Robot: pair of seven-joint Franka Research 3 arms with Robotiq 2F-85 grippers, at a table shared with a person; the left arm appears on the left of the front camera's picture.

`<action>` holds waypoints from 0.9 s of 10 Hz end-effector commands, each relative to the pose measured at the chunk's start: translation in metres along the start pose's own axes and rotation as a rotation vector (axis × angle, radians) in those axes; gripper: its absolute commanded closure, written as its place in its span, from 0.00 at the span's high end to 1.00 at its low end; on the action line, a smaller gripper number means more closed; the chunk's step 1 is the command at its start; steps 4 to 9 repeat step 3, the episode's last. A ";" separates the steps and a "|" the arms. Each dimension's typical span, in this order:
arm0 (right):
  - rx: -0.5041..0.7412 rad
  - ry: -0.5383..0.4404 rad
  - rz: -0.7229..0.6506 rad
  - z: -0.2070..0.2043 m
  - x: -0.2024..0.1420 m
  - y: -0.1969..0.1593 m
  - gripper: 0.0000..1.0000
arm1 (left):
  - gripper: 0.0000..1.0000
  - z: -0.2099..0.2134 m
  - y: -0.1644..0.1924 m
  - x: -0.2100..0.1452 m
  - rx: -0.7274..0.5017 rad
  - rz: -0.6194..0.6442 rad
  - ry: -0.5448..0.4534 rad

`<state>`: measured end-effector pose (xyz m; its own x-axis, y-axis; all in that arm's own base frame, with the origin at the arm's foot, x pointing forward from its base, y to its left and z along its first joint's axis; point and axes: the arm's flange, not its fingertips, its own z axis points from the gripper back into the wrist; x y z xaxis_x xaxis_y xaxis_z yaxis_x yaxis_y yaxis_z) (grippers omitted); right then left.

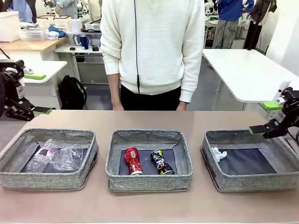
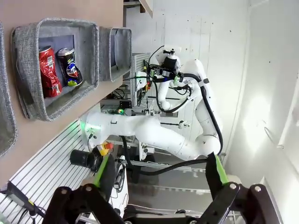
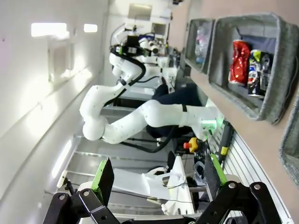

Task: Sort the waste into the appropriate baskets.
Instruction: Place the picked waste into the Fabric basket indicated by the person.

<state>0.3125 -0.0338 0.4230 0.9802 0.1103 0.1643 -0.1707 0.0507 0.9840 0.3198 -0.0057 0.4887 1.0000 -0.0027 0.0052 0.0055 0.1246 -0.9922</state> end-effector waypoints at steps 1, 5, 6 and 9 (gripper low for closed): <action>0.007 0.004 0.016 0.001 -0.002 0.001 1.00 | 1.00 -0.004 -0.003 -0.002 -0.002 0.011 -0.015; 0.007 0.004 0.016 0.001 -0.002 0.001 1.00 | 1.00 -0.004 -0.003 -0.002 -0.002 0.011 -0.015; 0.007 0.004 0.016 0.001 -0.002 0.001 1.00 | 1.00 -0.004 -0.003 -0.002 -0.002 0.011 -0.015; 0.007 0.004 0.016 0.001 -0.002 0.001 1.00 | 1.00 -0.004 -0.003 -0.002 -0.002 0.011 -0.015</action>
